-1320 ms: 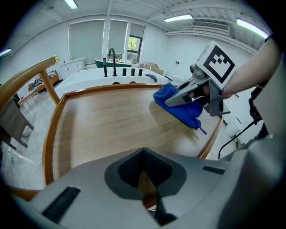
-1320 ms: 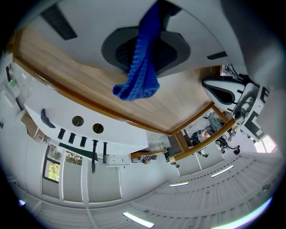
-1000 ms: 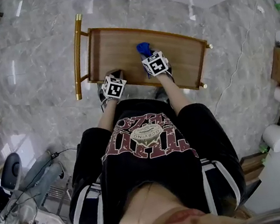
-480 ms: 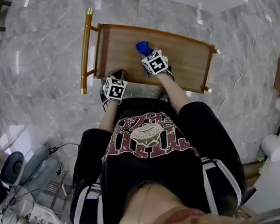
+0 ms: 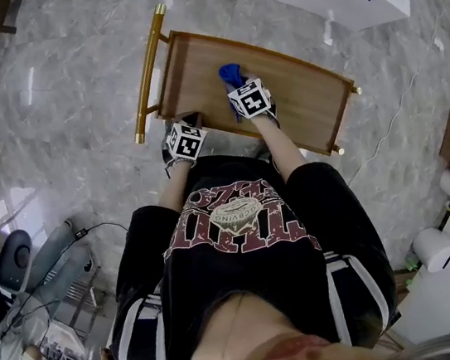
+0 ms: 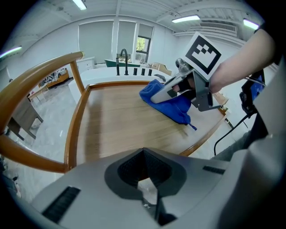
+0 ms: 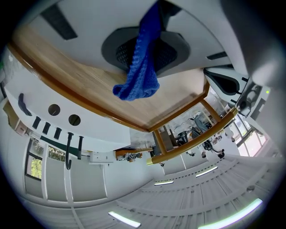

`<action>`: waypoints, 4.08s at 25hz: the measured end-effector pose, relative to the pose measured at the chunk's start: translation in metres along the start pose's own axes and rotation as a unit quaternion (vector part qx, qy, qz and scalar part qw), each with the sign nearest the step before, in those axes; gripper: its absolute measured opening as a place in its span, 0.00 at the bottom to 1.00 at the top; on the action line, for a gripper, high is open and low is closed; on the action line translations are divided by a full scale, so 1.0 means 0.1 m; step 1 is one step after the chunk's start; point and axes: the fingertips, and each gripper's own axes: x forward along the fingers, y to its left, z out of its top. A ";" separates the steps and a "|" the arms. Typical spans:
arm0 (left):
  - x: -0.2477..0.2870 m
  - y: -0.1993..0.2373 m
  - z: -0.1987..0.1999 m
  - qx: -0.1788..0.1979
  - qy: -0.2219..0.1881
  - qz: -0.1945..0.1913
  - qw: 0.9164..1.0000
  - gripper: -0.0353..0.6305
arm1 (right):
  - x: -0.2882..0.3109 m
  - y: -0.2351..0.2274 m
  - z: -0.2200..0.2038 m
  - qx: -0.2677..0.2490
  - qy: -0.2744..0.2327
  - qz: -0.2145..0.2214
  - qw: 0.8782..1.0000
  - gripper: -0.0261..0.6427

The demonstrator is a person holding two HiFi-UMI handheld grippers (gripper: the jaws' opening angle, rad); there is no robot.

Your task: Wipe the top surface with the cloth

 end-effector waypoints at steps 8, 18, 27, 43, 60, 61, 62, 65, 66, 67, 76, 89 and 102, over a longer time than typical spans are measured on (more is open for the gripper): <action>-0.03 0.07 -0.05 -0.019 -0.007 0.006 1.000 0.12 | 0.11 0.12 0.08 -0.017 0.000 0.008 1.000 0.13; -0.16 0.22 -0.07 -0.054 -0.035 0.023 0.998 0.12 | 0.28 0.31 0.25 -0.041 0.000 0.026 0.999 0.13; -0.22 0.25 -0.11 -0.055 -0.045 0.034 0.997 0.12 | 0.45 0.53 0.39 -0.070 0.002 0.044 0.997 0.13; -0.26 0.26 -0.18 -0.062 -0.054 0.035 0.996 0.12 | 0.75 0.94 0.61 -0.119 -0.001 0.077 0.990 0.13; -0.25 0.28 -0.19 -0.086 -0.079 0.030 0.993 0.12 | 0.94 1.29 0.74 -0.152 0.004 0.088 0.984 0.13; -0.25 0.28 -0.19 -0.086 -0.081 0.028 0.993 0.12 | 0.94 1.30 0.75 -0.154 0.002 0.088 0.984 0.13; -0.26 0.28 -0.20 -0.088 -0.082 0.027 0.992 0.12 | 0.94 1.32 0.76 -0.154 0.000 0.088 0.984 0.13; -0.28 0.30 -0.21 -0.098 -0.082 0.023 0.992 0.12 | 0.96 1.37 0.78 -0.152 -0.002 0.092 0.984 0.13; -0.29 0.31 -0.22 -0.104 -0.079 0.024 0.991 0.12 | 0.97 1.38 0.79 -0.147 -0.001 0.096 0.985 0.13; -0.31 0.32 -0.23 -0.108 -0.078 0.028 0.991 0.12 | 0.97 1.39 0.79 -0.141 0.002 0.098 0.985 0.13; -0.36 0.46 -0.30 -0.127 -0.073 0.056 0.988 0.12 | 0.97 1.42 0.77 -0.141 0.004 0.093 0.986 0.13; -0.40 0.50 -0.42 -0.137 -0.064 0.067 0.986 0.12 | 0.90 1.81 0.61 -0.179 0.016 0.132 0.975 0.13; -0.46 0.63 -0.56 -0.162 -0.063 0.089 0.981 0.12 | 0.81 2.10 0.37 -0.239 0.037 0.159 0.957 0.13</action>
